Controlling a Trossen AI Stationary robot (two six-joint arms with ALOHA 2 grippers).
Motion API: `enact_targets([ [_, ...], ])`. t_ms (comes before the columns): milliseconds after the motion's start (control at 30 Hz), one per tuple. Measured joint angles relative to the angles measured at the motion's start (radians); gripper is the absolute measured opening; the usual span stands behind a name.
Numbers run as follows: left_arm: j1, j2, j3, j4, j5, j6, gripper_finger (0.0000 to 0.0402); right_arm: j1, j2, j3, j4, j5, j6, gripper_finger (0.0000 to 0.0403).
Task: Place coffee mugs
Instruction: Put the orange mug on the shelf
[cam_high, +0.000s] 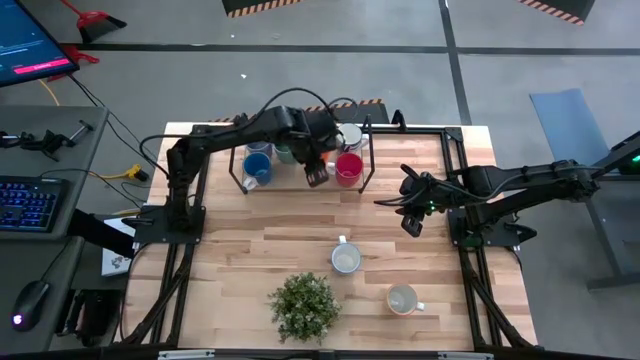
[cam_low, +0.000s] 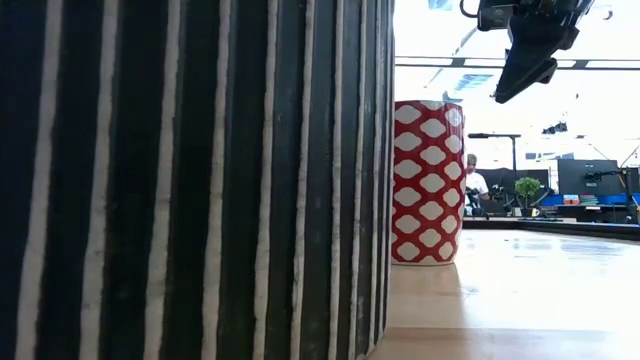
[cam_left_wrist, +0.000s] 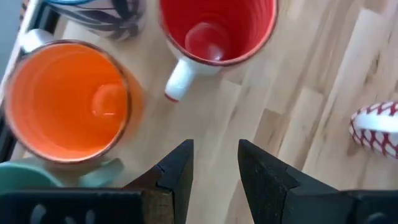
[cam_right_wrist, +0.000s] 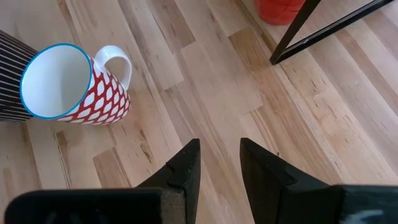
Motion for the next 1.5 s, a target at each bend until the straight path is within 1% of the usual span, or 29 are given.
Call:
enact_targets([
  [167,-0.008,0.033,-0.009,-0.005,-0.003,0.053,0.0113,0.0,0.0,0.0,0.0,0.0,0.0,0.0092],
  [300,-0.008,0.066,-0.016,0.005,-0.009,0.053,0.0113,0.0,0.0,0.0,0.0,0.0,0.0,0.0092],
  [467,-0.001,0.084,-0.014,0.017,-0.075,0.088,0.0113,0.0,0.0,0.0,0.0,-0.001,0.0,0.0092],
  [700,0.022,0.112,-0.017,-0.017,-0.088,0.098,0.0113,0.0,0.0,0.0,0.0,-0.001,0.0,0.0092],
  [800,0.024,0.127,-0.015,0.009,-0.11,0.094,0.0113,0.0,0.0,0.0,0.0,-0.001,0.0,0.0092],
  [1333,0.043,0.138,-0.016,0.013,-0.158,0.097,0.0113,0.0,0.0,0.0,0.0,-0.002,0.0,0.0092],
  [1500,0.042,0.138,-0.016,0.013,-0.15,0.097,0.0113,0.0,0.0,0.0,0.0,-0.002,0.0,0.0092],
])
